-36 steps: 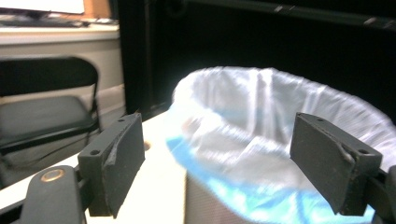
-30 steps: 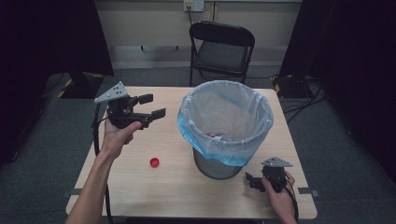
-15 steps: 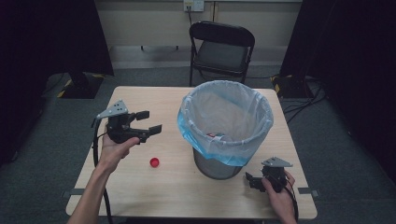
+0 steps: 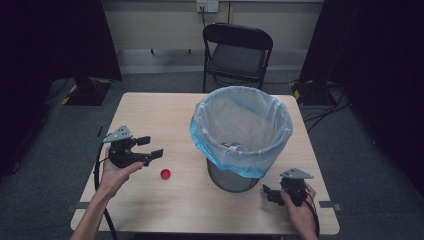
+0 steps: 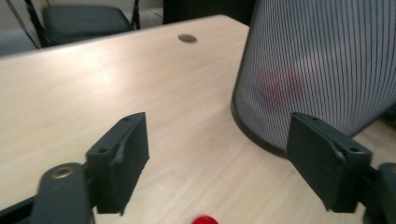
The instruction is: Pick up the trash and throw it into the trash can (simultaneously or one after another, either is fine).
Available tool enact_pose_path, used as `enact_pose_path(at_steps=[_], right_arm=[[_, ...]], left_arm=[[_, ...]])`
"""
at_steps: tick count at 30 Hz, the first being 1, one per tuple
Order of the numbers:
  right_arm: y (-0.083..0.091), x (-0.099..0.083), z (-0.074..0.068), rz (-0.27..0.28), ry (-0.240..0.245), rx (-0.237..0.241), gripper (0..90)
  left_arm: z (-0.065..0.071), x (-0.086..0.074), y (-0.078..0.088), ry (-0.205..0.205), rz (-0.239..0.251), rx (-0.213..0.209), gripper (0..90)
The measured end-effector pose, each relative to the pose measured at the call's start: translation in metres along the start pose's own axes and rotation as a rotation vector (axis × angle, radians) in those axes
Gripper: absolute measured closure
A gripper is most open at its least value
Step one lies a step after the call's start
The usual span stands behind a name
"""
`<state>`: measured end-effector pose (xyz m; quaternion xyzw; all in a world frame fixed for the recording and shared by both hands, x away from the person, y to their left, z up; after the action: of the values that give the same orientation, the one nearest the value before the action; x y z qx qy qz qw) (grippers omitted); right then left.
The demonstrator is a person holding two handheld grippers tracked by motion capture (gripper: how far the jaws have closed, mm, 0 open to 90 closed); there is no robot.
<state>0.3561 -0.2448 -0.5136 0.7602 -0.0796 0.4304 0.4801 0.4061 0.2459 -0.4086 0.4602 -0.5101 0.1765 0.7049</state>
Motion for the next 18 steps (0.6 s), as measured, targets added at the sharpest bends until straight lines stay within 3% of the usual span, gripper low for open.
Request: enact_pose_path(at_steps=[7,18], right_arm=[[0.0,0.0,0.0,0.0,0.0,0.0,9.8],[0.0,0.0,0.0,0.0,0.001,0.0,9.8]], left_arm=[[0.001,-0.027,-0.013,0.002,-0.06,0.005,25.1],[0.004,-0.056,-0.027,-0.04,-0.161,0.01,32.2]])
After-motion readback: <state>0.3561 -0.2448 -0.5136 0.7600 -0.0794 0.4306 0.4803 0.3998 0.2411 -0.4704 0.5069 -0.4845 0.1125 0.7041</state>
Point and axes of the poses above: each handheld gripper's, and its own axes: y roughly backward along the jaws, x roughly out of its top, z roughly to its right, the point moved 2 cm from there along -y, roughly forward along the jaws, and after that the axes turned 15 degrees about x, right-handed, at the moved point
